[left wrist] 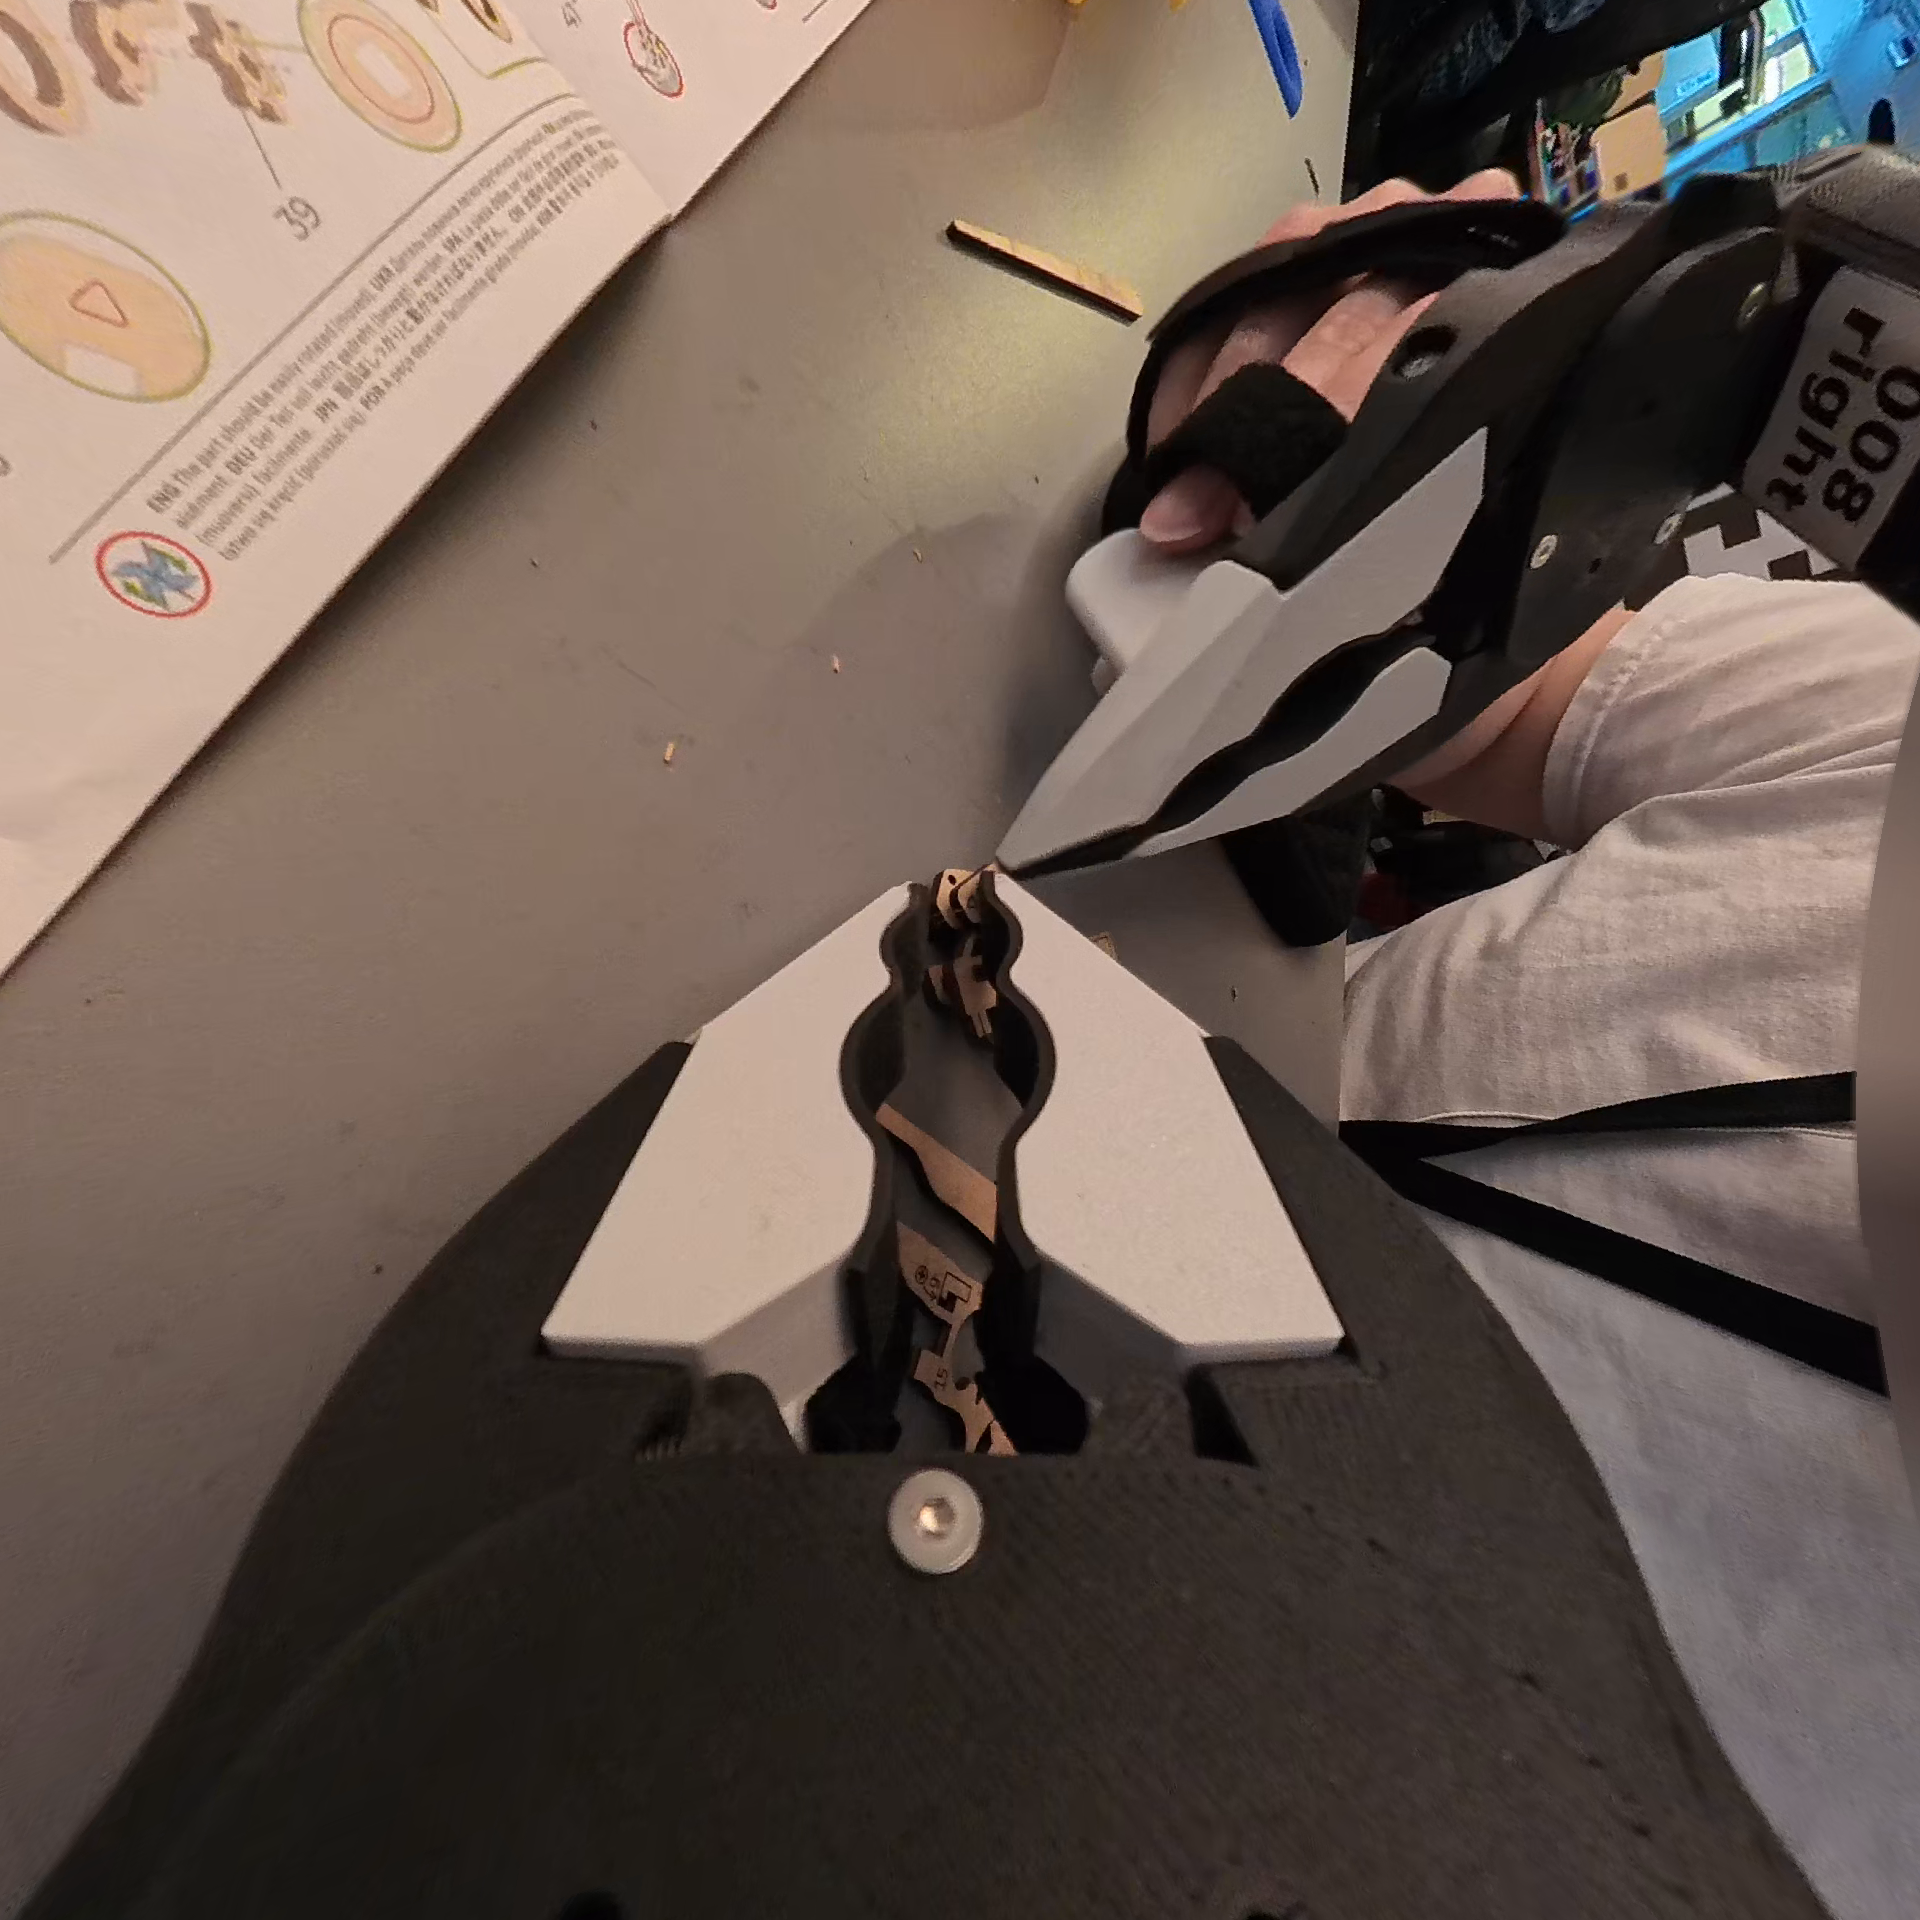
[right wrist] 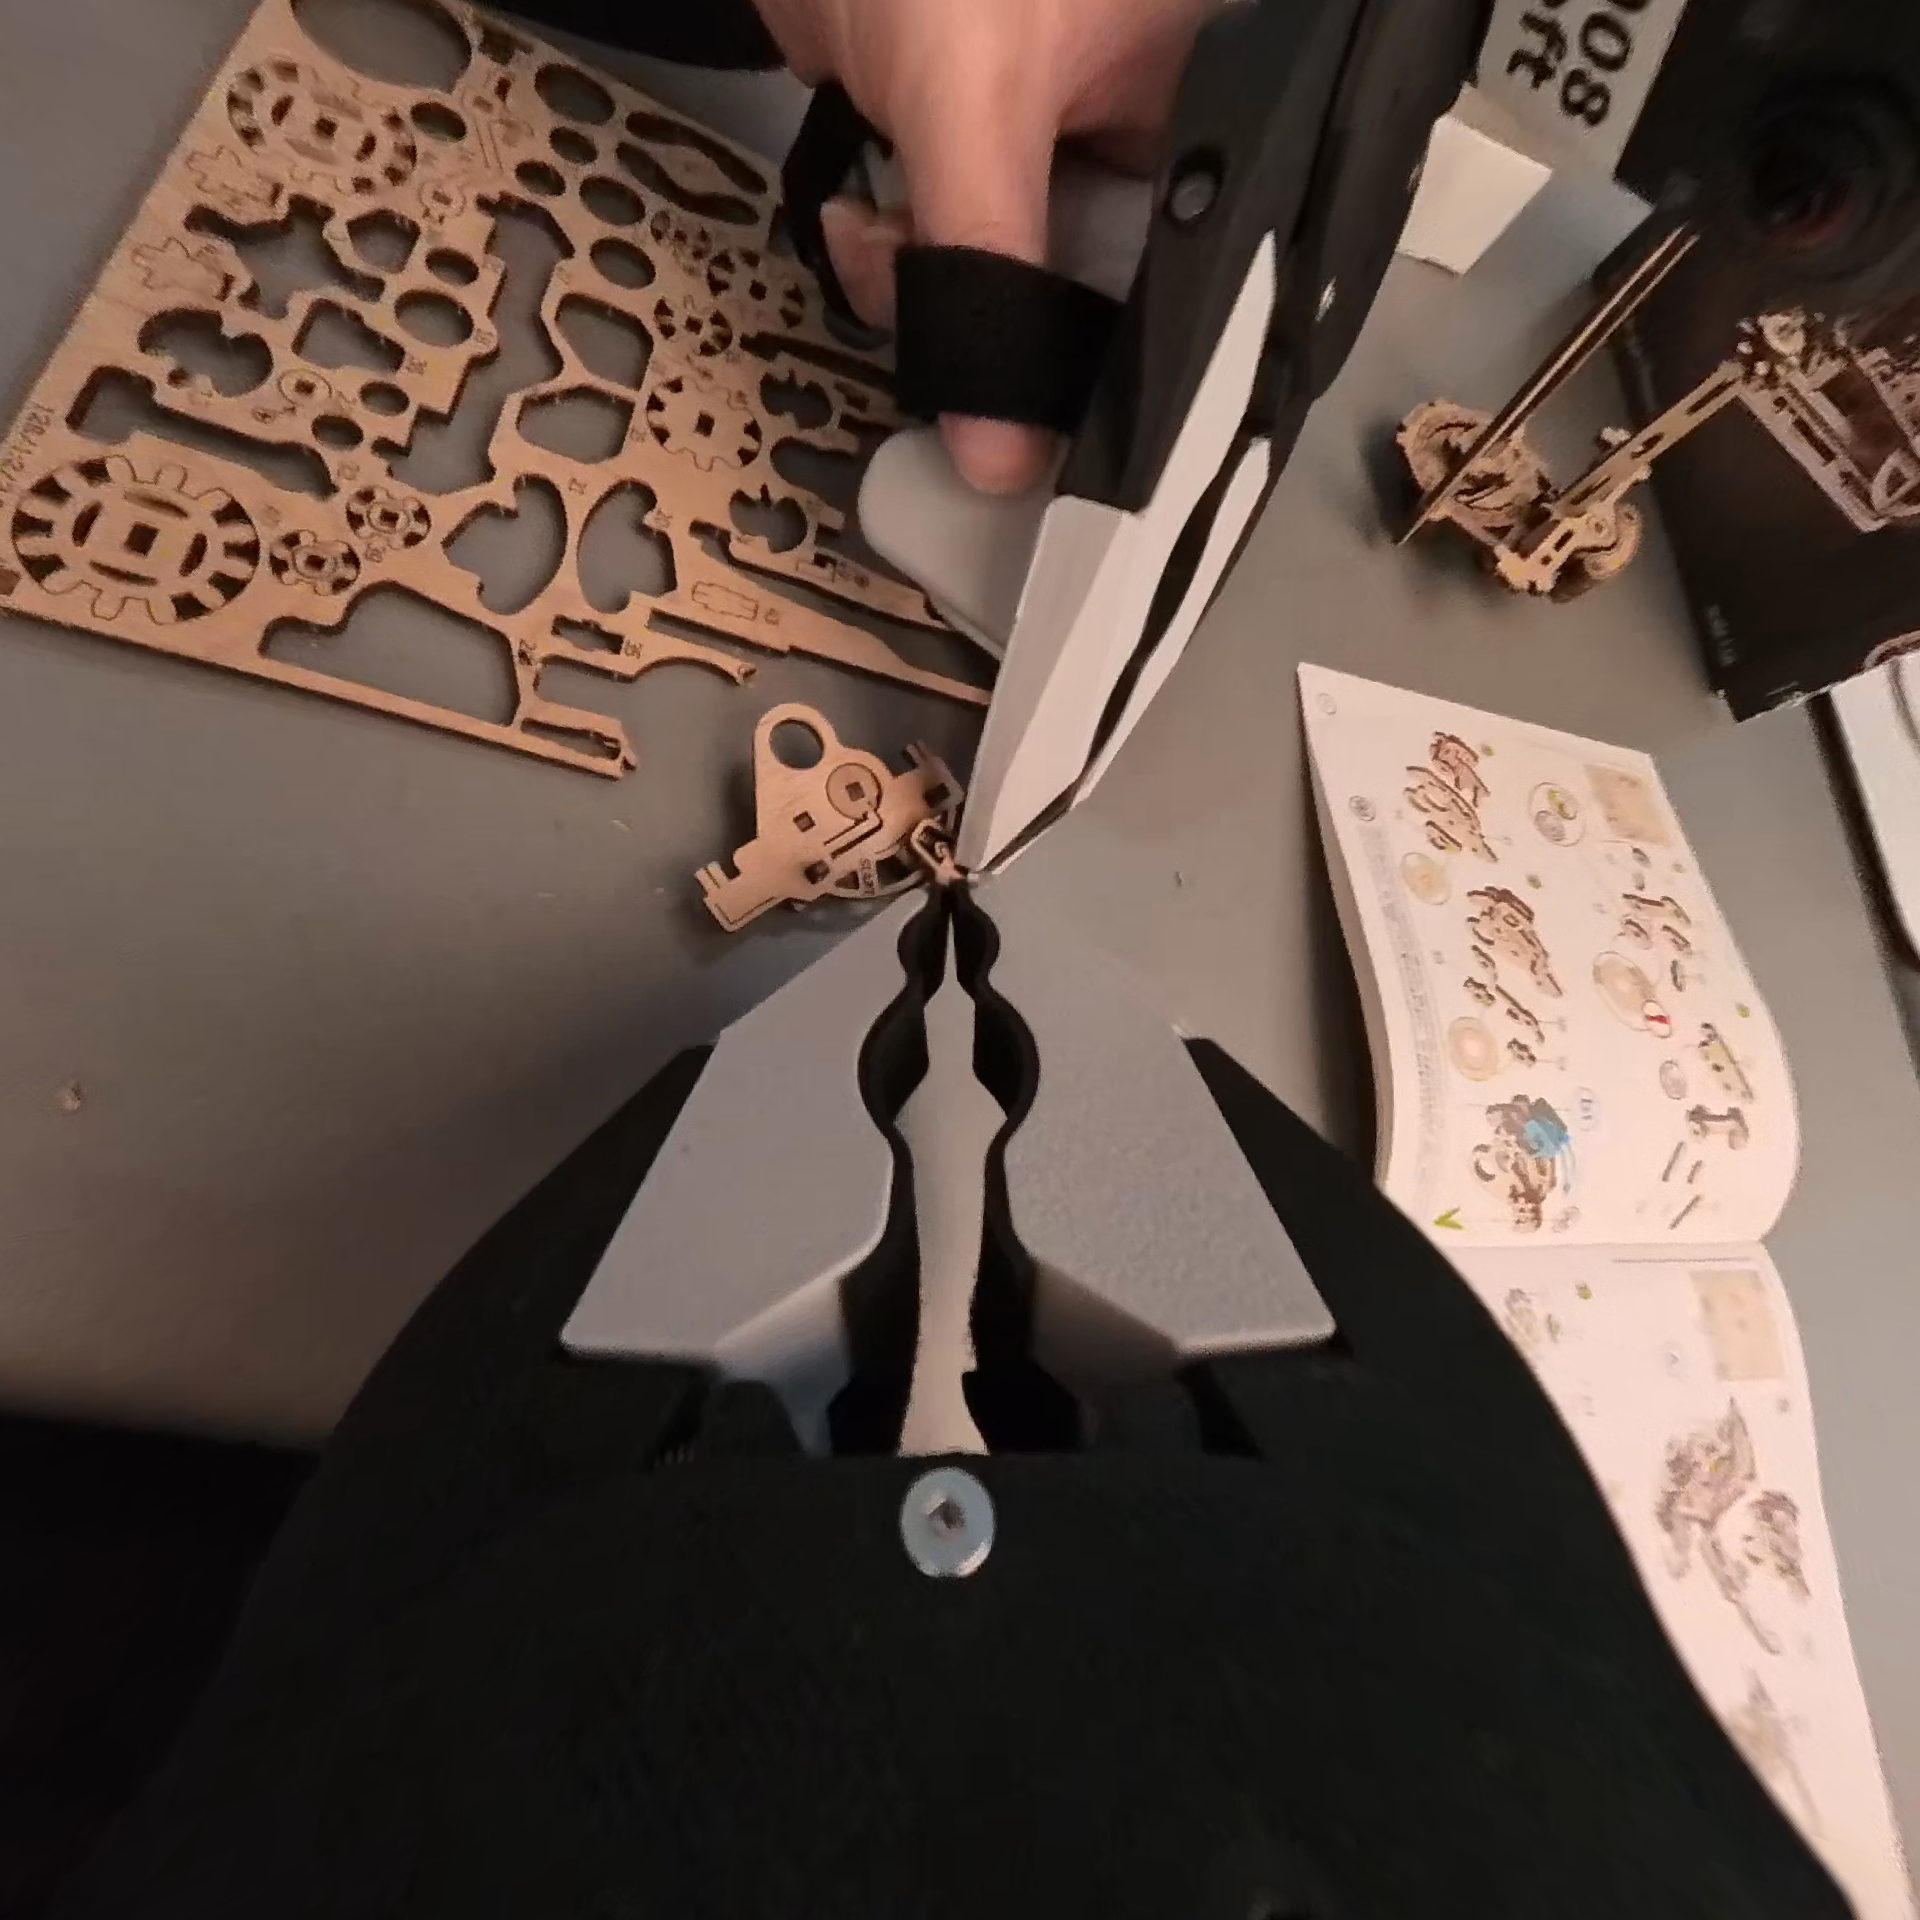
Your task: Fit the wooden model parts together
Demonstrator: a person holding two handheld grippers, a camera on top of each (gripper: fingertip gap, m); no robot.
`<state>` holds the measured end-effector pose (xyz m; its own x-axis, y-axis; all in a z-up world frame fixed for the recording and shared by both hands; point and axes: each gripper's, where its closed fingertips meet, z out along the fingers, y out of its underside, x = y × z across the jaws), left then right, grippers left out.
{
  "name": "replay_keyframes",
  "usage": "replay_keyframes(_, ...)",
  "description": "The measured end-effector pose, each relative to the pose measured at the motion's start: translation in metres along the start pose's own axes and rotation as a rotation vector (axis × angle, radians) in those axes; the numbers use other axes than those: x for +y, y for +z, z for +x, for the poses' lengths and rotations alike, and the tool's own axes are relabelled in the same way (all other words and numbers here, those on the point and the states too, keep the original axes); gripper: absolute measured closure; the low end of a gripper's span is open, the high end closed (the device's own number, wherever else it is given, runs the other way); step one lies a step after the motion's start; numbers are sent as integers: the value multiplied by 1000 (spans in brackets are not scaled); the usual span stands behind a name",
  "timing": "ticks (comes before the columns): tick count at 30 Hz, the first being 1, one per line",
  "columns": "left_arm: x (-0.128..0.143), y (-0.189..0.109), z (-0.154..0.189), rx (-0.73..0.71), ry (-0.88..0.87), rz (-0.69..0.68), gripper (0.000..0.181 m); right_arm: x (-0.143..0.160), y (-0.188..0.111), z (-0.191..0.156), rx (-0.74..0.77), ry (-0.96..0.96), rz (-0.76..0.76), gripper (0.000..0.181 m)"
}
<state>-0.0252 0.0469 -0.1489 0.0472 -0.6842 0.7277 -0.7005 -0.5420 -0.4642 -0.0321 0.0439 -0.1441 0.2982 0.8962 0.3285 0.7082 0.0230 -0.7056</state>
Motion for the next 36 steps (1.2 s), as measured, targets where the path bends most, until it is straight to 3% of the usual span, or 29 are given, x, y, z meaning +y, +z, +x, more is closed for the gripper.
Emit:
replay_keyframes(6,0,0,0,-3,5,-1,173,-12,-4,8,-59,244,85,181)
replay_keyframes(14,0,0,0,-5,10,0,173,-2,2,1,-88,253,5,181)
replay_keyframes(30,1,0,0,2,8,0,174,-11,-6,6,-113,370,43,181)
replay_keyframes(32,0,0,0,4,4,3,173,0,1,1,-125,363,-18,181)
replay_keyframes(36,0,0,-1,6,5,7,174,-13,-3,4,-96,348,19,181)
